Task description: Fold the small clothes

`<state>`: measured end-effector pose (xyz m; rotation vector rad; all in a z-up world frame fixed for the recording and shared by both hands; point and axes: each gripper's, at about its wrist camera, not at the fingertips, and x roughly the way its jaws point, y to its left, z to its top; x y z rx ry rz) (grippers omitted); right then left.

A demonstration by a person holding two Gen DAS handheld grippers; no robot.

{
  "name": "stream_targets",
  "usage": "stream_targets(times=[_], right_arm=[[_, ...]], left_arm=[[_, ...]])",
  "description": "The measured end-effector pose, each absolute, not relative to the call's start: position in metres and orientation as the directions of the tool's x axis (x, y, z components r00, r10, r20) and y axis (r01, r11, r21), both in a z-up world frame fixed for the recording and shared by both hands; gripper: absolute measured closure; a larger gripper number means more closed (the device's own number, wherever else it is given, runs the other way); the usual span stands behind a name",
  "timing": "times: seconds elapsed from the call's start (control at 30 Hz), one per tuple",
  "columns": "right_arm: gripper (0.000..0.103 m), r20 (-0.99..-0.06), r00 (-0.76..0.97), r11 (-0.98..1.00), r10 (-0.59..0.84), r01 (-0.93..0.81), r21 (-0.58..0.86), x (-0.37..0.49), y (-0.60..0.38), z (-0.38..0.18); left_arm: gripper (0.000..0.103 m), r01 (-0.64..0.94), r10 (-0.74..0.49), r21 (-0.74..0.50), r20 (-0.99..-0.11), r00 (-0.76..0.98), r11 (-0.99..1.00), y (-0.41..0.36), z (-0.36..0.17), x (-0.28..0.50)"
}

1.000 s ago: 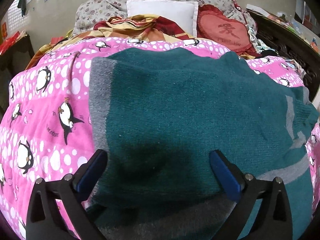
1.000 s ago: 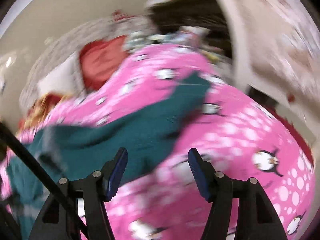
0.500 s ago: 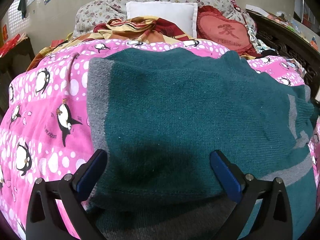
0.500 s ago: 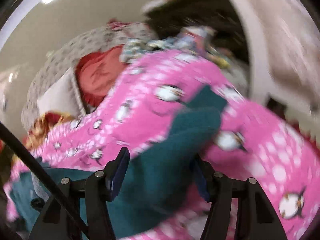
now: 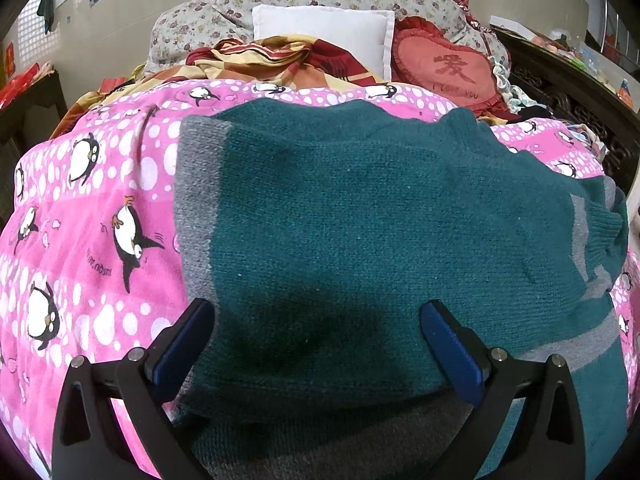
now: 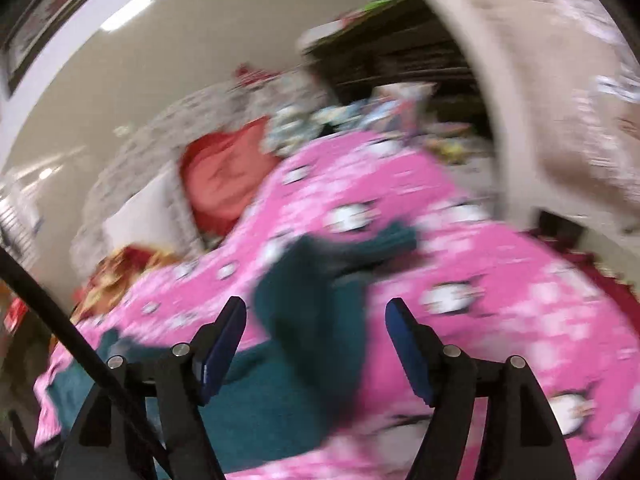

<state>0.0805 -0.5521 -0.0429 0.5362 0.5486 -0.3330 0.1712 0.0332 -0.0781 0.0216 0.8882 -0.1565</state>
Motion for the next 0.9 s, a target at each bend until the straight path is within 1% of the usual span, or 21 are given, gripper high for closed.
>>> stream_targets(times=[0.07,0.13,0.17,0.2,0.43,0.47,0.5,0.53,0.57,0.7,0.83,0.9], right_arm=[[0.027,-0.606,0.770,0.764,-0.200,0.510,0.395,0.074,-0.573,-0.050],[0.028,-0.624,0.755,0.742,-0.201,0.533,0.406,0.076,-0.584,-0.058],[0.031,-0.625,0.759,0.743,-0.182,0.523,0.418,0.079,-0.586,-0.062],[0.033,-0.632,0.757,0.748,-0.164,0.514,0.421,0.085,-0.586,-0.067],[0.033,-0.685,0.726,0.808,-0.057,0.437,0.396,0.137,-0.559,-0.089],[0.035,-0.687,0.725,0.808,-0.052,0.435,0.398,0.144,-0.557,-0.093],[0.053,-0.686,0.727,0.809,-0.043,0.428,0.403,0.150,-0.555,-0.096],[0.074,-0.690,0.723,0.809,-0.042,0.429,0.401,0.154,-0.554,-0.100],[0.097,-0.694,0.718,0.804,-0.049,0.441,0.399,0.155,-0.554,-0.102],[0.097,-0.623,0.777,0.795,-0.088,0.432,0.427,0.119,-0.549,-0.082],[0.098,-0.541,0.826,0.771,-0.159,0.446,0.454,0.049,-0.555,-0.047],[0.097,-0.513,0.837,0.755,-0.189,0.458,0.469,0.019,-0.559,-0.034]], left_arm=[[0.000,0.145,-0.128,-0.047,-0.775,0.620,0.988,0.033,-0.078,0.171],[0.000,0.145,-0.126,-0.044,-0.774,0.620,0.988,0.033,-0.079,0.171],[0.000,0.145,-0.124,-0.042,-0.774,0.621,0.988,0.032,-0.079,0.171],[0.000,0.145,-0.123,-0.041,-0.774,0.621,0.989,0.033,-0.078,0.171],[0.000,0.146,-0.123,-0.040,-0.773,0.622,0.989,0.032,-0.079,0.171],[0.000,0.146,-0.123,-0.040,-0.773,0.622,0.988,0.032,-0.079,0.171],[0.000,0.145,-0.125,-0.042,-0.773,0.622,0.988,0.033,-0.080,0.170],[0.000,0.146,-0.126,-0.043,-0.773,0.622,0.988,0.033,-0.080,0.170],[0.000,0.146,-0.126,-0.044,-0.773,0.622,0.988,0.032,-0.080,0.170],[0.000,0.148,-0.136,-0.055,-0.771,0.623,0.987,0.035,-0.078,0.172],[0.000,0.149,-0.150,-0.071,-0.765,0.626,0.986,0.039,-0.077,0.175],[0.000,0.148,-0.149,-0.071,-0.761,0.631,0.986,0.039,-0.077,0.173]])
